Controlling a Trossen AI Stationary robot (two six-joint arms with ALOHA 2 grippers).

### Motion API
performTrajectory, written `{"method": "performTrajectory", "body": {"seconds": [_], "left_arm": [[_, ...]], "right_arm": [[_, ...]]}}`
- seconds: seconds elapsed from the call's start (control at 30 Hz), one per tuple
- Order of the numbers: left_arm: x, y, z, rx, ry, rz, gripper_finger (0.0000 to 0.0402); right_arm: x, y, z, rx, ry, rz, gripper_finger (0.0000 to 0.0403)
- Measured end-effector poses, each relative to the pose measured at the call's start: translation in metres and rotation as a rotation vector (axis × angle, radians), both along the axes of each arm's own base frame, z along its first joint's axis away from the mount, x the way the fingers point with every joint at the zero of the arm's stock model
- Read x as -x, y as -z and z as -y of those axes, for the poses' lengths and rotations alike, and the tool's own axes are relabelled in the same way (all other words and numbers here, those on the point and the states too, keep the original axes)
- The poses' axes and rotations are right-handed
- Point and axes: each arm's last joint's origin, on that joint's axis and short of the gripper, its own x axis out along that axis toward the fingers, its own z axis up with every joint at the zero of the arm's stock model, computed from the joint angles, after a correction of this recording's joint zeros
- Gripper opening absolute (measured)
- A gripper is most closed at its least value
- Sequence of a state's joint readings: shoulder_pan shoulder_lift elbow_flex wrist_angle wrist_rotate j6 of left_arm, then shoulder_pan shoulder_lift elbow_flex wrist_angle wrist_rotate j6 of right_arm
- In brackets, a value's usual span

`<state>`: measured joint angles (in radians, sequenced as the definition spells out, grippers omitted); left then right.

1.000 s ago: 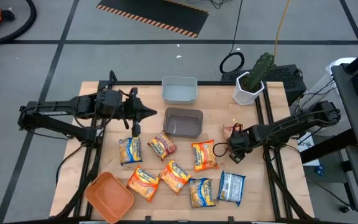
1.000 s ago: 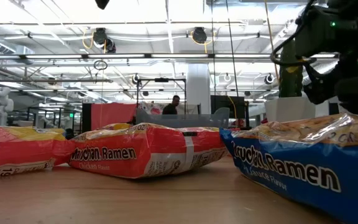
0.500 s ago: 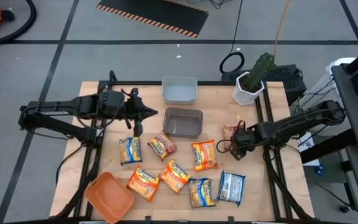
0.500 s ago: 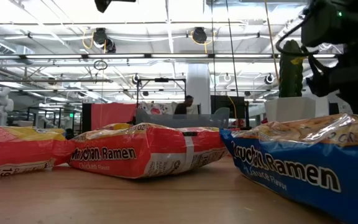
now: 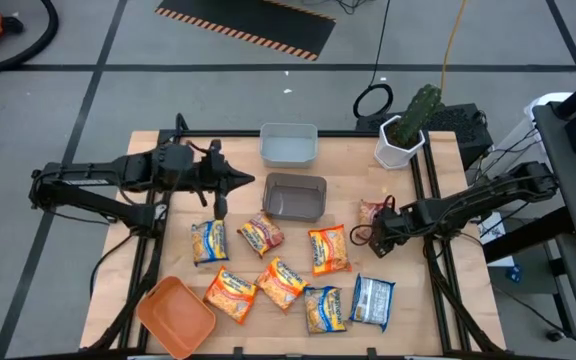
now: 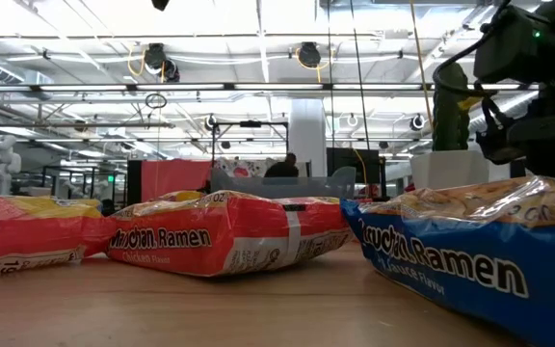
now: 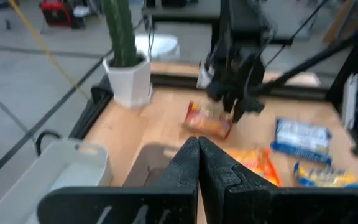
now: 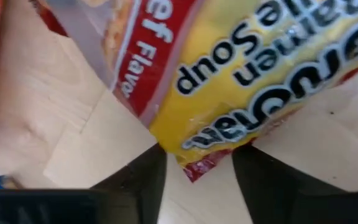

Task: Sort Maruchan noodles
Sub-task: Put the right red noodle pack into the gray bin

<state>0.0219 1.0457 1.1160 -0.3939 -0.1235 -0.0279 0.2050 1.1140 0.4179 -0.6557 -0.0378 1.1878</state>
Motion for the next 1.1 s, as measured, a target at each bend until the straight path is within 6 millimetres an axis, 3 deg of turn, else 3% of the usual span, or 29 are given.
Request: {"method": "performTrajectory", "body": {"seconds": [0.23,0.3,0.77,1.1], "left_arm": [[0.001,-0.003,0.0,-0.06,0.029,0.019,0.0001],[0.001,-0.003,0.0,-0.064,0.029,0.019,0.0001],[-0.004,0.001,0.0,0.036,0.004,0.014,0.0008],[-0.006,-0.002,0.001,0.037,0.007,0.043,0.0116]], "right_arm": [[-0.001,-0.002,0.001,0.047,0.032,0.021,0.0028],[-0.005,-0.008,0.001,0.047,0.039,0.053,0.0009],[-0.058,-0.096,-0.01,-0.043,0.08,0.42,0.0],[-0.075,-0.162,-0.016,-0.15,0.006,0.607,0.0]]}}
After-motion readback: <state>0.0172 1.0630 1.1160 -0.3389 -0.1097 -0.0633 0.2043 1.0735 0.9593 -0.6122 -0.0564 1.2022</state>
